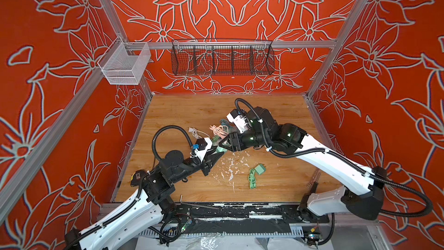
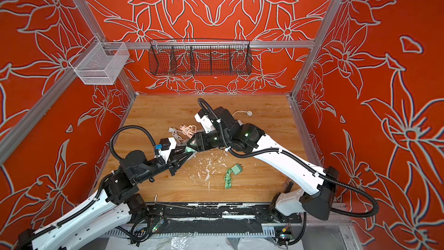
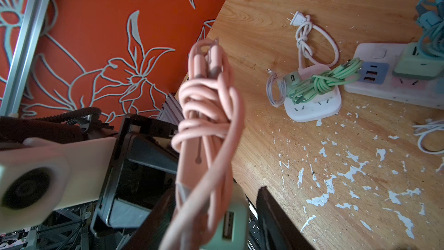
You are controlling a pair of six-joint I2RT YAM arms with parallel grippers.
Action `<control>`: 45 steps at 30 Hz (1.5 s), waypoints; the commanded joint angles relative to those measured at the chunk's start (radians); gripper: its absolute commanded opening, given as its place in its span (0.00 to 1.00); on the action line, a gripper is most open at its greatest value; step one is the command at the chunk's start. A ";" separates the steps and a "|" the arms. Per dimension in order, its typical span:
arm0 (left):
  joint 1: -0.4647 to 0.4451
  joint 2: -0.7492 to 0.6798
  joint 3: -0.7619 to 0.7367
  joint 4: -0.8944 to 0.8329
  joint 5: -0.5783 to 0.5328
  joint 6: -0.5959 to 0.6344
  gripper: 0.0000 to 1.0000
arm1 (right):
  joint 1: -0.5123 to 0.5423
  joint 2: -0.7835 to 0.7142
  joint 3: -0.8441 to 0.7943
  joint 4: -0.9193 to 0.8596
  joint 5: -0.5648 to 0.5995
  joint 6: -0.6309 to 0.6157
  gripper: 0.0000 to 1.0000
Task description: Insert the plug
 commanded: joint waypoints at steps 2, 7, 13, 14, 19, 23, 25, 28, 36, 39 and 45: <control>-0.011 -0.018 -0.017 0.017 -0.025 0.024 0.00 | -0.005 0.012 0.041 -0.035 -0.033 0.012 0.53; -0.013 -0.017 -0.021 0.020 -0.037 0.024 0.01 | -0.005 0.024 0.053 -0.065 -0.049 0.002 0.44; -0.013 -0.006 -0.014 0.015 -0.038 0.019 0.26 | -0.006 0.037 0.067 -0.079 -0.044 -0.017 0.38; -0.013 -0.004 -0.011 0.012 -0.038 0.019 0.35 | -0.007 0.038 0.070 -0.083 -0.036 -0.023 0.37; -0.013 -0.003 0.008 -0.021 -0.042 0.003 0.94 | -0.040 0.043 0.094 -0.123 0.057 -0.090 0.37; -0.013 -0.006 0.053 -0.095 -0.044 -0.016 0.97 | -0.100 0.052 0.104 -0.127 0.150 -0.169 0.37; -0.013 -0.010 0.087 -0.159 -0.046 -0.026 0.97 | -0.133 0.055 0.100 -0.112 0.211 -0.228 0.37; -0.013 -0.022 0.128 -0.244 -0.037 -0.037 0.97 | -0.167 0.076 0.103 -0.104 0.322 -0.337 0.37; -0.013 -0.084 0.223 -0.496 -0.018 0.002 0.97 | -0.274 0.271 0.213 -0.142 0.576 -0.481 0.37; -0.013 -0.117 0.228 -0.559 -0.034 0.025 0.97 | -0.313 0.350 0.248 -0.137 0.602 -0.494 0.37; -0.013 -0.163 0.197 -0.542 -0.064 0.026 0.97 | -0.362 0.494 0.309 -0.163 0.624 -0.500 0.36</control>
